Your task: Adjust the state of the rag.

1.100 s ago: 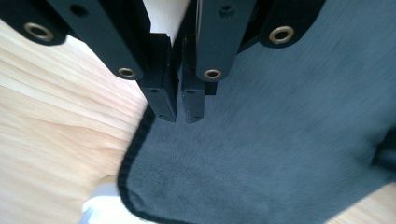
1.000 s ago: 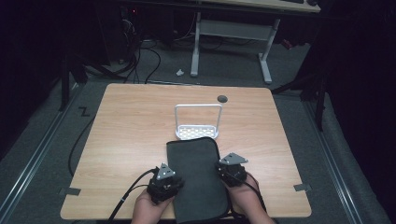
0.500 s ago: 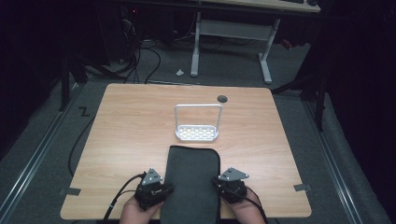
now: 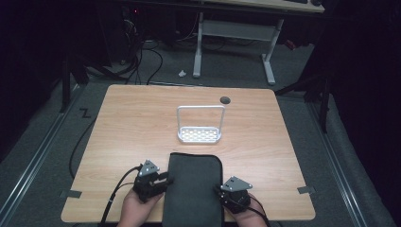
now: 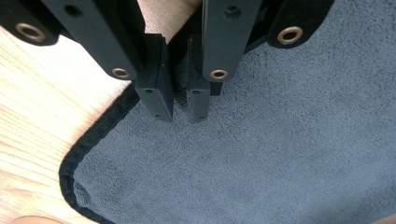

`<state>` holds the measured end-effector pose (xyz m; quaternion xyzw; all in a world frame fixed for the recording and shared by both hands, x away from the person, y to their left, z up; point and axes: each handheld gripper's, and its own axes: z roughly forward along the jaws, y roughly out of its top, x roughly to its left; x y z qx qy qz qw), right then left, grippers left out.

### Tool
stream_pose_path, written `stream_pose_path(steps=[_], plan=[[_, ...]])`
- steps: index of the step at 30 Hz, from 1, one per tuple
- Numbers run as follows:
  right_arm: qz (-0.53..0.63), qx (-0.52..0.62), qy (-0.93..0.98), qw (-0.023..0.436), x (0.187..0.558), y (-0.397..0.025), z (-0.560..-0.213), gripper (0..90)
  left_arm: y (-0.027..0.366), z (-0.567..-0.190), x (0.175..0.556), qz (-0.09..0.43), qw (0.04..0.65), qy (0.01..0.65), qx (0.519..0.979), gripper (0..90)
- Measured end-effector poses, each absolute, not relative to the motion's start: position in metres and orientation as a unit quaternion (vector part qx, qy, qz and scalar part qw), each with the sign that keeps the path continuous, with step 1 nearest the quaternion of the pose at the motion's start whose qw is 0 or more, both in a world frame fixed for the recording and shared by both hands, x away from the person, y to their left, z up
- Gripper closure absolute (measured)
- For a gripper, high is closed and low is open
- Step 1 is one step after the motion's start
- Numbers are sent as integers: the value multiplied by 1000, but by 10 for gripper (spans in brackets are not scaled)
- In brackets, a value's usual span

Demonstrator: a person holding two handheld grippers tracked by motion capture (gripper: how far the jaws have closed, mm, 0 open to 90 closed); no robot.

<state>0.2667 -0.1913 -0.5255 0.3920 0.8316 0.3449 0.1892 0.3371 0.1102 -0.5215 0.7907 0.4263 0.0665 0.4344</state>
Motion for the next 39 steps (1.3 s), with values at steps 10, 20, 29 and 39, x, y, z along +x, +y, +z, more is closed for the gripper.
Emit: stream_pose_path(steps=[10, 20, 29, 39], plan=[[348, 391, 831, 188, 267, -192, -526, 815, 102, -528, 387, 68, 426, 476, 767, 474], [345, 383, 834, 198, 266, -191, -526, 803, 91, -532, 394, 65, 426, 462, 775, 611], [374, 406, 803, 223, 278, -193, -516, 666, 93, -536, 392, 65, 434, 457, 773, 790], [340, 458, 791, 222, 345, -181, -524, 484, 95, -537, 390, 59, 440, 456, 771, 767]])
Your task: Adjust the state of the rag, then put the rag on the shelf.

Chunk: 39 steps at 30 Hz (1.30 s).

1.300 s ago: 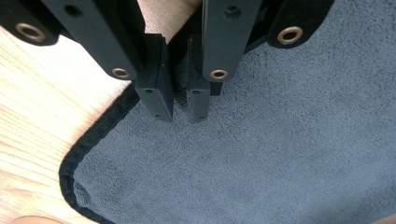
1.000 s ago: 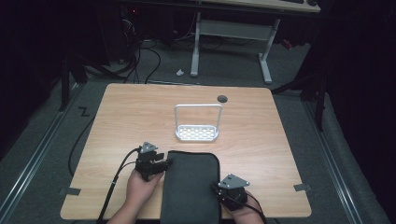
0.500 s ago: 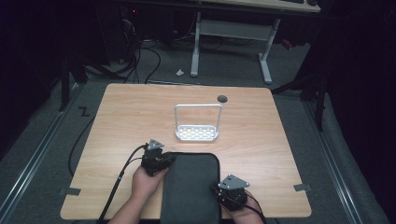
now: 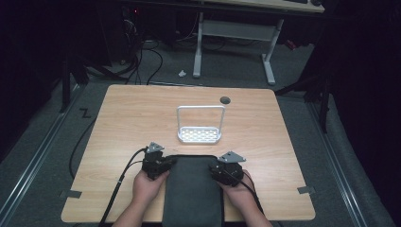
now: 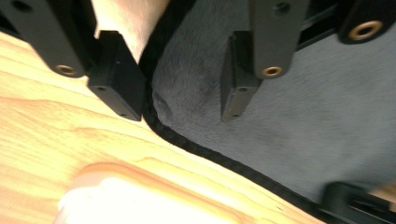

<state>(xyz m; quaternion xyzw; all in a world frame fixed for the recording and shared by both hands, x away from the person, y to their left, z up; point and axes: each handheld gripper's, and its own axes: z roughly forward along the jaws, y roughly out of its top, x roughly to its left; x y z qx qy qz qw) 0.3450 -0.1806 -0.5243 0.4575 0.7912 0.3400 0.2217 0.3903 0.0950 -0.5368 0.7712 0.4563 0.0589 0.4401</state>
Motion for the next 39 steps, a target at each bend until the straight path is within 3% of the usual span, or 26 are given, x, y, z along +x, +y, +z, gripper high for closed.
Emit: stream_pose_path(steps=[13, 16, 26, 36, 39], plan=[[347, 484, 778, 203, 351, -185, -531, 451, 96, -537, 390, 55, 443, 458, 769, 755], [348, 487, 775, 203, 350, -184, -532, 477, 96, -537, 390, 56, 443, 459, 768, 756], [362, 481, 778, 183, 348, -178, -531, 756, 95, -537, 389, 60, 441, 460, 769, 774], [375, 475, 774, 188, 345, -178, -529, 786, 98, -536, 387, 58, 449, 461, 763, 785], [383, 468, 771, 200, 342, -178, -524, 786, 97, -534, 384, 79, 452, 448, 767, 795]])
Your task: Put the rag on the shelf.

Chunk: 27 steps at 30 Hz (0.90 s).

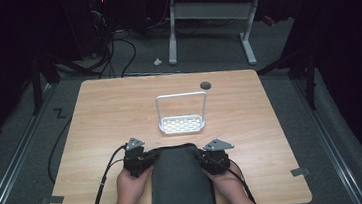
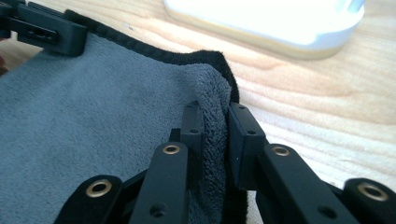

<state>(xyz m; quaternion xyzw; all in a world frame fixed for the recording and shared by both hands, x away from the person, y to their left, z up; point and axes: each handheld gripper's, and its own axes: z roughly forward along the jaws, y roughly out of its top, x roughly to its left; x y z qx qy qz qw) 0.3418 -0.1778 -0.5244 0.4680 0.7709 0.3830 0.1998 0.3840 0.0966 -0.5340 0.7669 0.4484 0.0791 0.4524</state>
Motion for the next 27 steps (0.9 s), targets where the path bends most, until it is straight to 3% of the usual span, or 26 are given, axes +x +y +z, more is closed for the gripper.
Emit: stream_pose_path(steps=[3, 10, 27], plan=[[389, 458, 770, 213, 338, -177, -520, 785, 94, -531, 380, 104, 458, 432, 770, 808], [413, 446, 756, 241, 329, -176, -506, 785, 100, -511, 379, 88, 490, 438, 749, 822], [439, 430, 736, 285, 338, -181, -464, 784, 95, -453, 383, 131, 532, 404, 732, 827]])
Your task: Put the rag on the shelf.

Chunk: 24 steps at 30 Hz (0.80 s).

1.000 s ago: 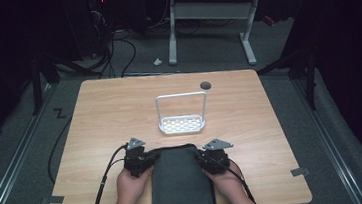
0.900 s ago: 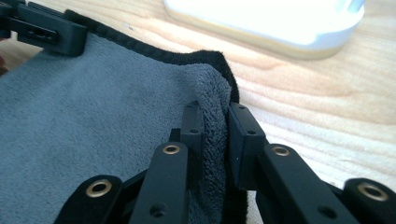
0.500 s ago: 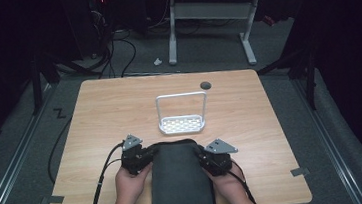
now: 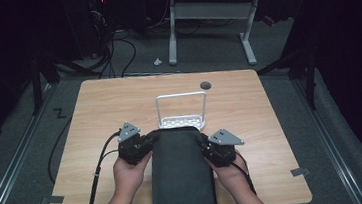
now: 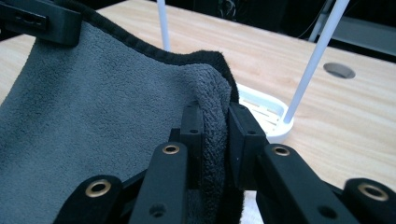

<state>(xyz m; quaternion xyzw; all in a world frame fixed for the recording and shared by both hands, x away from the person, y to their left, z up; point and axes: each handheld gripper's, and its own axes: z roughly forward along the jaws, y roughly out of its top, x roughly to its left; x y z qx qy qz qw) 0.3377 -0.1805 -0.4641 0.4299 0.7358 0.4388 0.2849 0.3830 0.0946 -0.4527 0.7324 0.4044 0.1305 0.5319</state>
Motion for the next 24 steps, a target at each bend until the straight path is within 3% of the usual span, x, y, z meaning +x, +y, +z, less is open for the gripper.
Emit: stream_pose_path(steps=[24], plan=[[497, 403, 688, 343, 347, -191, -386, 785, 89, -370, 389, 194, 586, 365, 696, 835]])
